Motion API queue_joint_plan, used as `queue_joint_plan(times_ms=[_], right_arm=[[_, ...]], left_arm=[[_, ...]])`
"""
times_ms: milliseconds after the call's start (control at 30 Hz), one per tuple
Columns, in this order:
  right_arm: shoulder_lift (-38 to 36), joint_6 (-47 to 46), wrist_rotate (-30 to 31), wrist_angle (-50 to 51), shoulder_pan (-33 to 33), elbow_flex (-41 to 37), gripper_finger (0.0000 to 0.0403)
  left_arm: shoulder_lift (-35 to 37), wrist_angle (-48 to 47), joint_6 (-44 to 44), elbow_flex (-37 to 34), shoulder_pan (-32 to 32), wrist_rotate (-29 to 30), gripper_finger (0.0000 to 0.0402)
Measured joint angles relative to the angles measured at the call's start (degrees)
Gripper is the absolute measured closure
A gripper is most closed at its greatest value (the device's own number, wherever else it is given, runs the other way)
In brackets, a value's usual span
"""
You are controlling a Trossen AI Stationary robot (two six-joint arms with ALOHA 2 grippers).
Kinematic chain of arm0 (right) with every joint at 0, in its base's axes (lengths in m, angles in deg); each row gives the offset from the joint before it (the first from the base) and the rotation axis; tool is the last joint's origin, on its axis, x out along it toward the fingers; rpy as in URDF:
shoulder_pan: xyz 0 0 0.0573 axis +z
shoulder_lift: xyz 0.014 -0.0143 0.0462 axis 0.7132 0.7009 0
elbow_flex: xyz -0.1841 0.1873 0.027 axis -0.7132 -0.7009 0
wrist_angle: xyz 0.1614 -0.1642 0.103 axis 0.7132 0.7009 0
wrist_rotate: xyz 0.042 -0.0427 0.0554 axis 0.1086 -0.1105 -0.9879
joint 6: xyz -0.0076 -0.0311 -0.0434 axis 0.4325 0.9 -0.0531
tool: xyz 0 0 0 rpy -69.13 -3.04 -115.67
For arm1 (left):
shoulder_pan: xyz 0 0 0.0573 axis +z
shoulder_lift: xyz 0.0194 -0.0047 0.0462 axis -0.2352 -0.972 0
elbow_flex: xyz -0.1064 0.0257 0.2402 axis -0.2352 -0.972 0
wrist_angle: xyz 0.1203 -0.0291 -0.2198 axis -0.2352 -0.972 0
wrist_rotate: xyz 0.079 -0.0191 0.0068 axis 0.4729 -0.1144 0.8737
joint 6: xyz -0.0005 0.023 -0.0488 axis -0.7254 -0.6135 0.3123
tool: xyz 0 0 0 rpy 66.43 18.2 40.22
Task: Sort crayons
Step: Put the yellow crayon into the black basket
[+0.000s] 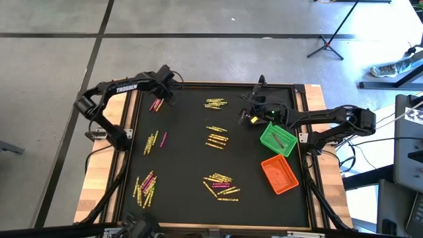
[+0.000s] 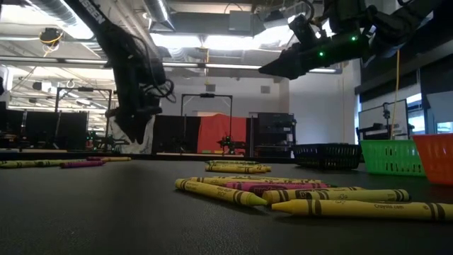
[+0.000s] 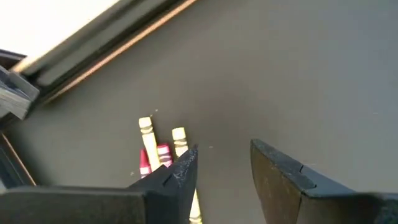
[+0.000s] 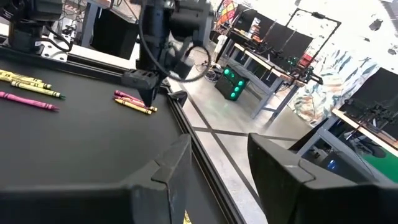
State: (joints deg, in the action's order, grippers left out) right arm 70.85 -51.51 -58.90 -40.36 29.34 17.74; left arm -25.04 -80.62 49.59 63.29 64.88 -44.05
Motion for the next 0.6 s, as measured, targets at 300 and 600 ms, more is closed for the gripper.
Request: queue_joint_plan(times_ms=[300, 600], right_arm=[[0.0, 0.02, -0.02, 0.02, 0.0, 0.0, 0.0246], [0.0, 0.02, -0.04, 0.02, 0.0, 0.01, 0.0246]], left_arm=[[-5.97, 0.79, -1.74, -0.07, 3.38, -0.68, 0.0271], [-7.45, 1.99, -2.85, -0.07, 4.66, -2.01, 0.0271]])
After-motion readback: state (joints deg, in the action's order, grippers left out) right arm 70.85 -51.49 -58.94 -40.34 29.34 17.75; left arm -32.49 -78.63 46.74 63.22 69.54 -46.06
